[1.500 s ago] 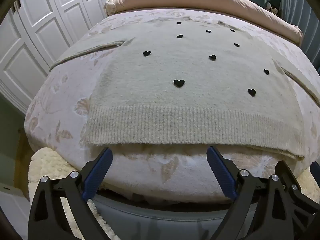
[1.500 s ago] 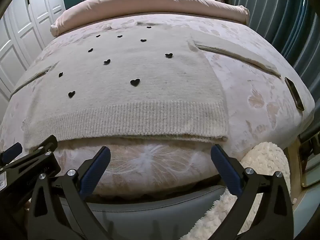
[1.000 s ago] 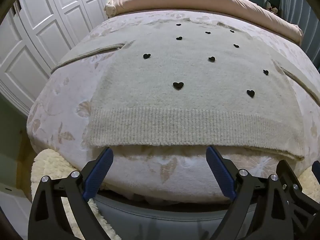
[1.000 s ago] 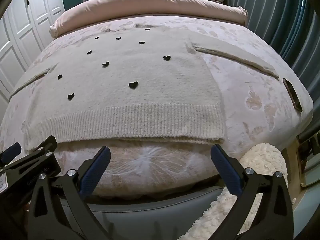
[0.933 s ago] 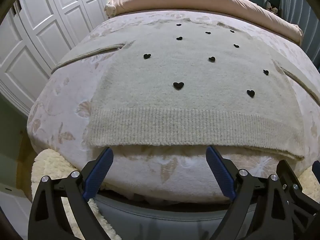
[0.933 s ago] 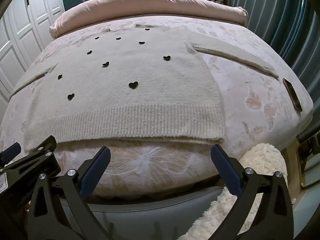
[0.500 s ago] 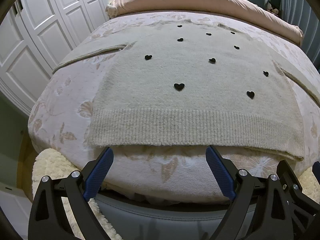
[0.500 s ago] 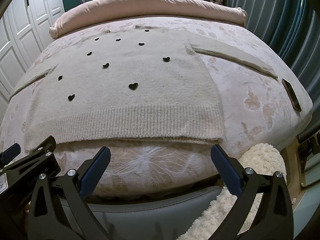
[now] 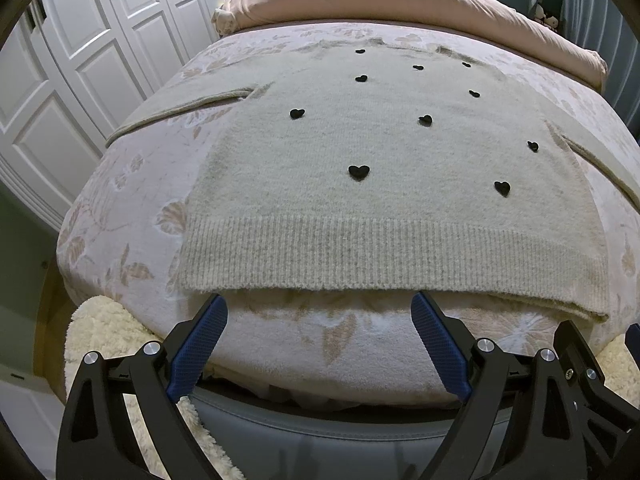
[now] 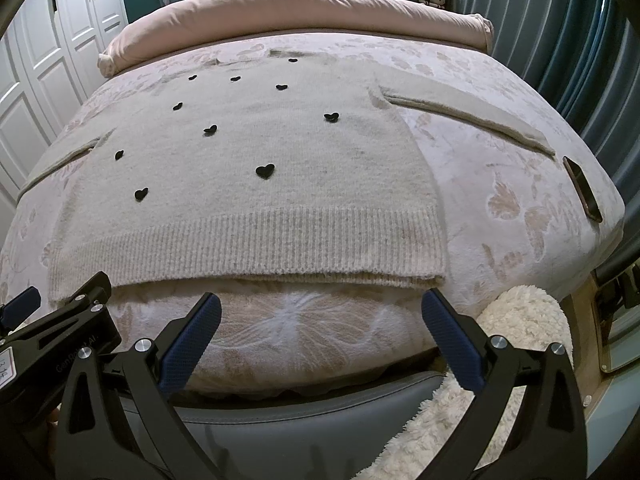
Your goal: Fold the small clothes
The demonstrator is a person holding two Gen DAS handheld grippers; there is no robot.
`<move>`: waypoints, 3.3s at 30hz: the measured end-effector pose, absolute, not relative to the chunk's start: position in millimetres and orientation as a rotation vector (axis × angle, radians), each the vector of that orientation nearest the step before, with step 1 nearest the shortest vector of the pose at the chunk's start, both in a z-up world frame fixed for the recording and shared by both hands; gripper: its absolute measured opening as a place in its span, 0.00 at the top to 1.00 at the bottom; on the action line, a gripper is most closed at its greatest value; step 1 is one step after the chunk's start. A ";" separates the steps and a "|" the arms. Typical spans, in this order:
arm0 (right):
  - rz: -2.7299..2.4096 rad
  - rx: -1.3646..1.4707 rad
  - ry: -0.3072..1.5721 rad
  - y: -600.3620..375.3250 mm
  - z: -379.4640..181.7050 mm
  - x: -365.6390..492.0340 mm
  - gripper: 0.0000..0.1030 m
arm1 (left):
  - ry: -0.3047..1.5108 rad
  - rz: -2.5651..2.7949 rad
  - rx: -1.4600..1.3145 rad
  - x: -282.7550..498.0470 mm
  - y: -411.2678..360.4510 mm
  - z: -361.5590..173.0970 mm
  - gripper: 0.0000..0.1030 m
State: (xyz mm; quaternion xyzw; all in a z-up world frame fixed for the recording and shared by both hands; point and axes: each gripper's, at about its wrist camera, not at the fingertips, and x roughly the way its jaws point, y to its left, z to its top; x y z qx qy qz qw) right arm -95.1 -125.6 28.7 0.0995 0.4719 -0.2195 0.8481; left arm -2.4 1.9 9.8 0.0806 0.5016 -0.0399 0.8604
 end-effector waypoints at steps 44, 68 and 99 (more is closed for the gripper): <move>-0.466 0.218 1.000 -128.7 25.2 -97.1 0.05 | 1.055 -0.082 0.170 -3.3 2.1 10.3 0.15; -0.450 0.235 1.050 -135.6 11.6 -82.5 0.05 | 1.111 -0.082 0.167 8.7 -3.6 -7.7 0.14; -0.975 1.065 0.669 -649.9 -48.2 -17.7 0.45 | 1.060 -0.007 0.046 151.0 9.6 -3.1 0.10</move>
